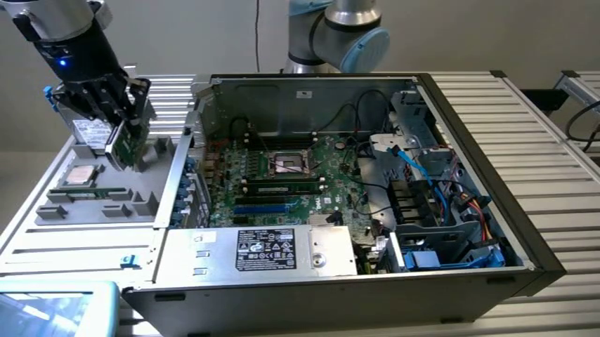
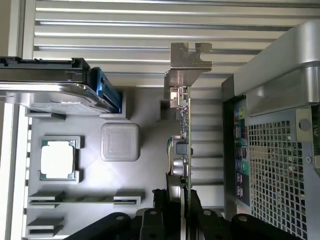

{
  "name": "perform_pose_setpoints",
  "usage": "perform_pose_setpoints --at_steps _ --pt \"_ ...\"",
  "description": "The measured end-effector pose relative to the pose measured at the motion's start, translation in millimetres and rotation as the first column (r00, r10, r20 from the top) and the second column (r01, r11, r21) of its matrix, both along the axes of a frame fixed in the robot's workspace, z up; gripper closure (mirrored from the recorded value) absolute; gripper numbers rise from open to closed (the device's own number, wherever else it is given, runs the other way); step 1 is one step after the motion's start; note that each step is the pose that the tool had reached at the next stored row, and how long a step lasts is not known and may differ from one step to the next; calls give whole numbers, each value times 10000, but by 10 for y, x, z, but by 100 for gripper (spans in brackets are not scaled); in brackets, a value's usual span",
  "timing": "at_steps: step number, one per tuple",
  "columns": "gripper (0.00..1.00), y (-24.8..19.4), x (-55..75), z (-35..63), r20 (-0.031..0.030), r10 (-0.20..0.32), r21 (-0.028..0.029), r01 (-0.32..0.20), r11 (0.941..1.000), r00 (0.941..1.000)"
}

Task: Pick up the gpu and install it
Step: 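Pick up the gpu and move the gpu toward the slot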

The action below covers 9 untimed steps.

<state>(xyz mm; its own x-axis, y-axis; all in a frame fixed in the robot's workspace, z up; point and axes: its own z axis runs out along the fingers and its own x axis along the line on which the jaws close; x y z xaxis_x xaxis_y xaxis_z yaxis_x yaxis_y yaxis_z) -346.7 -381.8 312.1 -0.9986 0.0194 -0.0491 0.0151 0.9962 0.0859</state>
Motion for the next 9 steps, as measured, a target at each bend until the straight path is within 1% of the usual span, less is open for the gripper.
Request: perform_pose_setpoints --at_steps 5,9 --pt "72 -18 0 224 -14 -32 0 32 10000 10000" --pt "72 -37 4 408 -63 -67 -1 67 10000 10000"
